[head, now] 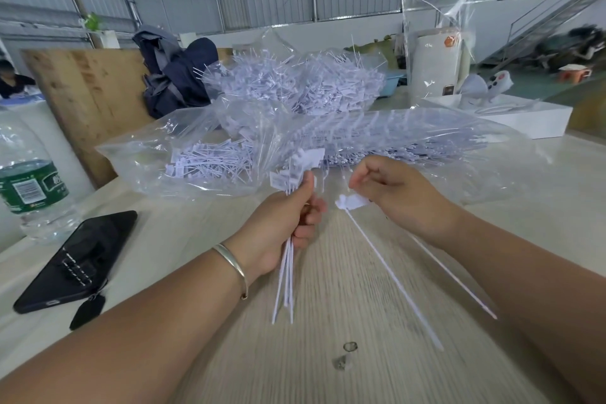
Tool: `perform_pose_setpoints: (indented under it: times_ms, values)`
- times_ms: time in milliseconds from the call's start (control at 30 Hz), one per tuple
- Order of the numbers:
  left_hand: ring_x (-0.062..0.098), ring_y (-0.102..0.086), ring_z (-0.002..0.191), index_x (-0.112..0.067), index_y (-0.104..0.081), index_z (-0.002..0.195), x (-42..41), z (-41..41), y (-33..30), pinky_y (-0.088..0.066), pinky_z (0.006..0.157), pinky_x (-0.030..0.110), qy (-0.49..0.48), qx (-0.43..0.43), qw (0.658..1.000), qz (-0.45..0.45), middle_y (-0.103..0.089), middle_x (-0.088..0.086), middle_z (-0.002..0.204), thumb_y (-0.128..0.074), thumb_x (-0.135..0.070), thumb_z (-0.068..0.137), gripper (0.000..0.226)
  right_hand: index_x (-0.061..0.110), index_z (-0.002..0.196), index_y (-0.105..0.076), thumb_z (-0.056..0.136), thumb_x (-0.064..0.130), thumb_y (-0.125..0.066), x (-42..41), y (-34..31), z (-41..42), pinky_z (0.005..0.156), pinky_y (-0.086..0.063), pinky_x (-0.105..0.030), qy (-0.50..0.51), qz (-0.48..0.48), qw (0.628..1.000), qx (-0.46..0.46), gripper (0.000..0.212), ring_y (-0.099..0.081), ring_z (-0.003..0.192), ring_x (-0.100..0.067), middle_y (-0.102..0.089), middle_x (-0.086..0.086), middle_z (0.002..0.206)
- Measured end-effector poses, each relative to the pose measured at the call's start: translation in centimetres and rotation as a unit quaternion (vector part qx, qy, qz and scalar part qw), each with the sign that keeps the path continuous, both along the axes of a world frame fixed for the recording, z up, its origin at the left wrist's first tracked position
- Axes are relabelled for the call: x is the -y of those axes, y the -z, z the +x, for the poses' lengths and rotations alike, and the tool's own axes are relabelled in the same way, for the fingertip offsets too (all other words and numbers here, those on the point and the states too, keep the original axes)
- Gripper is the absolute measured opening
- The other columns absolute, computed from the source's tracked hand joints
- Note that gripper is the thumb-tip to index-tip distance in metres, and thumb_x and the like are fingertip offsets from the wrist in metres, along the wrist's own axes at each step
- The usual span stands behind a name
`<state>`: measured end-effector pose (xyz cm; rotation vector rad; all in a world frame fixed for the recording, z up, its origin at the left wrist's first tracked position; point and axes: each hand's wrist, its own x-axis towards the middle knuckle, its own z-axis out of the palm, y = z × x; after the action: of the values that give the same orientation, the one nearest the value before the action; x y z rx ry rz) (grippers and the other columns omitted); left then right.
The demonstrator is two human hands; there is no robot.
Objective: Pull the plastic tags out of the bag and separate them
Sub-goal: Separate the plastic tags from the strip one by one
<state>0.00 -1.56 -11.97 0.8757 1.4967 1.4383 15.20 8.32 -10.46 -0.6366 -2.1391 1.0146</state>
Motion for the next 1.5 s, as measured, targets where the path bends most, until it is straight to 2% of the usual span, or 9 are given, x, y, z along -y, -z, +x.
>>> perform_pose_setpoints:
  times_ms: [233, 300, 433, 700, 900, 1033, 1233, 1367, 1500]
  values:
    - [0.006, -0.027, 0.038, -0.012, -0.074, 0.083, 0.2, 0.8, 0.2, -0.022, 0.035, 0.016, 0.054, -0.023, 0.998, 0.027, -0.033, -0.008, 0.054, -0.072, -0.050, 0.069, 0.040, 0.008, 0.087, -0.062, 0.088, 0.012, -0.065, 0.1, 0.3, -0.2, 0.075, -0.046, -0.037, -0.046, 0.034, 0.998, -0.020, 0.004, -0.058, 0.078, -0.031, -0.065, -0.016, 0.086]
    - [0.005, -0.028, 0.038, -0.016, -0.077, 0.078, 0.2, 0.7, 0.3, -0.022, 0.035, 0.016, 0.037, -0.021, 0.999, 0.026, -0.032, -0.007, 0.055, -0.076, -0.039, 0.073, 0.024, 0.007, 0.089, -0.064, 0.087, 0.012, -0.067, 0.2, 0.3, -0.1, 0.079, -0.048, -0.031, -0.062, 0.031, 0.997, -0.022, 0.006, -0.062, 0.083, -0.024, -0.067, -0.009, 0.087]
    - [0.004, -0.026, 0.037, -0.017, -0.073, 0.070, 0.1, 0.0, 0.3, -0.018, 0.033, 0.015, -0.003, 0.041, 0.999, 0.026, -0.030, -0.006, 0.058, -0.072, -0.027, 0.084, 0.017, 0.007, 0.092, -0.065, 0.085, 0.009, -0.069, -0.4, 0.1, 0.4, 0.057, -0.041, -0.011, -0.063, -0.025, 0.997, -0.048, 0.009, -0.054, 0.064, -0.006, -0.063, 0.000, 0.079]
    - [0.003, -0.025, 0.035, -0.016, -0.071, 0.064, 0.2, 0.1, -0.2, -0.019, 0.033, 0.014, 0.048, 0.120, 0.989, 0.066, -0.030, -0.005, 0.057, -0.073, -0.030, 0.072, 0.016, 0.005, 0.080, -0.063, 0.087, 0.024, -0.066, -1.1, -0.1, 1.1, 0.052, -0.038, -0.019, -0.069, -0.101, 0.992, -0.042, 0.021, -0.046, 0.052, -0.011, -0.060, -0.003, 0.066]
    - [0.001, -0.029, 0.032, -0.011, -0.065, 0.071, 0.8, 0.4, -0.2, -0.021, 0.031, 0.012, 0.172, 0.213, 0.960, 0.056, -0.032, -0.006, 0.053, -0.074, -0.027, 0.076, 0.019, 0.013, 0.074, -0.063, 0.071, 0.033, -0.069, -0.5, -0.1, 1.2, 0.054, -0.041, -0.018, -0.217, -0.278, 0.935, -0.032, 0.021, -0.047, 0.056, -0.011, -0.057, -0.004, 0.067]
    - [0.000, -0.033, 0.033, -0.011, -0.062, 0.073, 1.2, 1.0, -0.3, -0.022, 0.033, 0.011, 0.274, 0.200, 0.939, 0.051, -0.039, -0.007, 0.050, -0.079, -0.032, 0.073, 0.027, 0.004, 0.103, -0.062, 0.072, 0.033, -0.069, -0.1, 0.4, 0.8, 0.057, -0.042, -0.020, -0.272, -0.331, 0.903, -0.018, 0.043, -0.050, 0.063, -0.011, -0.055, -0.017, 0.087]
    - [0.002, -0.026, 0.034, -0.013, -0.054, 0.072, 0.3, 0.8, -0.6, -0.018, 0.032, 0.014, 0.131, 0.179, 0.973, 0.062, -0.045, -0.005, 0.058, -0.065, -0.029, 0.079, 0.021, 0.008, 0.105, -0.061, 0.082, 0.024, -0.060, -0.4, 0.3, 0.4, 0.059, -0.045, -0.023, -0.244, -0.359, 0.899, -0.059, 0.028, -0.053, 0.063, -0.016, -0.058, -0.013, 0.088]
    - [0.003, -0.025, 0.035, -0.015, -0.051, 0.070, 0.2, 0.3, -0.7, -0.013, 0.035, 0.016, 0.079, 0.145, 0.984, 0.068, -0.049, -0.004, 0.065, -0.066, -0.032, 0.077, 0.023, 0.012, 0.090, -0.066, 0.081, 0.024, -0.058, -0.5, 0.0, 0.5, 0.061, -0.049, -0.025, -0.243, -0.394, 0.883, -0.078, 0.017, -0.061, 0.060, -0.018, -0.069, -0.013, 0.089]
    - [0.004, -0.026, 0.034, -0.017, -0.048, 0.070, 0.1, 0.1, -0.4, -0.016, 0.034, 0.016, 0.049, 0.109, 0.990, 0.071, -0.045, -0.005, 0.055, -0.063, -0.031, 0.086, 0.026, 0.007, 0.106, -0.061, 0.078, 0.021, -0.061, -0.9, -0.4, 0.9, 0.055, -0.051, -0.021, -0.244, -0.412, 0.870, -0.115, 0.032, -0.059, 0.053, -0.014, -0.071, -0.017, 0.101]
